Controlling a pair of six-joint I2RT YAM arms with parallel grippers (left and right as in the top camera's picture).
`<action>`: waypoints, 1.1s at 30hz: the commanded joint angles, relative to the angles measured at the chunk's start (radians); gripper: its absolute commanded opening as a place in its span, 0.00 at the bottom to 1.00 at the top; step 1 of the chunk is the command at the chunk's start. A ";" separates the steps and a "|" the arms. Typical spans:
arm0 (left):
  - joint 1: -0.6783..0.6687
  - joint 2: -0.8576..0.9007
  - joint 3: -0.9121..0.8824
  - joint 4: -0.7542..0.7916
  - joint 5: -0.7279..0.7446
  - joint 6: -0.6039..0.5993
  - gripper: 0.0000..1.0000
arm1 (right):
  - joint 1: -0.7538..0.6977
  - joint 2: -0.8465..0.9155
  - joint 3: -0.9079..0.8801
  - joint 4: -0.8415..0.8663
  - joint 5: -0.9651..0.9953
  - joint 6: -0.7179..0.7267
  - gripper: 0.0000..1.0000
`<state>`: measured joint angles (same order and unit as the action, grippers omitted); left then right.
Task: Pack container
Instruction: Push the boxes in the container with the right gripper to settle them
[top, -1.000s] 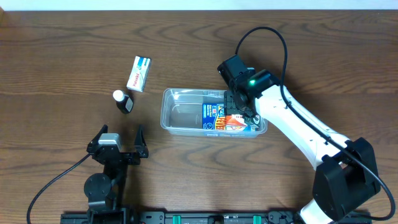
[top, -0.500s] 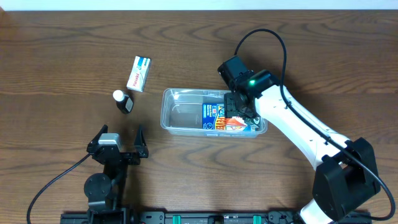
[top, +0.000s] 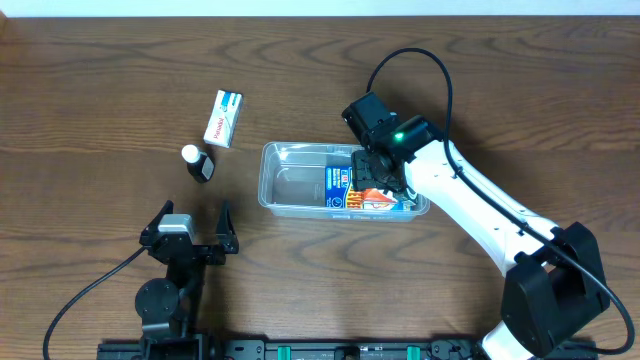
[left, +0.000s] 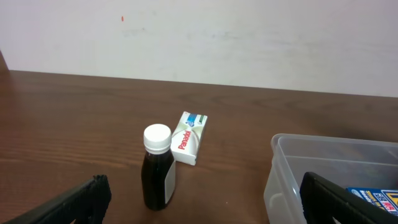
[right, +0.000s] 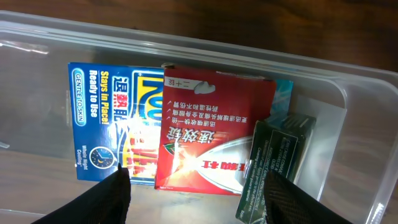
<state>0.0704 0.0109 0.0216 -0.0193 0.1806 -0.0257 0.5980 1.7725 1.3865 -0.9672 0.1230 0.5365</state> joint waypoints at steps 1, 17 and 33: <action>0.005 -0.006 -0.018 -0.033 0.018 -0.001 0.98 | 0.005 0.012 -0.007 0.004 0.004 -0.015 0.66; 0.005 -0.006 -0.018 -0.033 0.018 -0.001 0.98 | -0.003 0.031 -0.116 0.100 0.001 -0.019 0.67; 0.005 -0.006 -0.018 -0.033 0.018 -0.001 0.98 | 0.005 0.031 -0.121 0.179 -0.091 -0.056 0.66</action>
<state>0.0704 0.0109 0.0216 -0.0193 0.1806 -0.0257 0.5987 1.7912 1.2720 -0.7948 0.0635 0.4965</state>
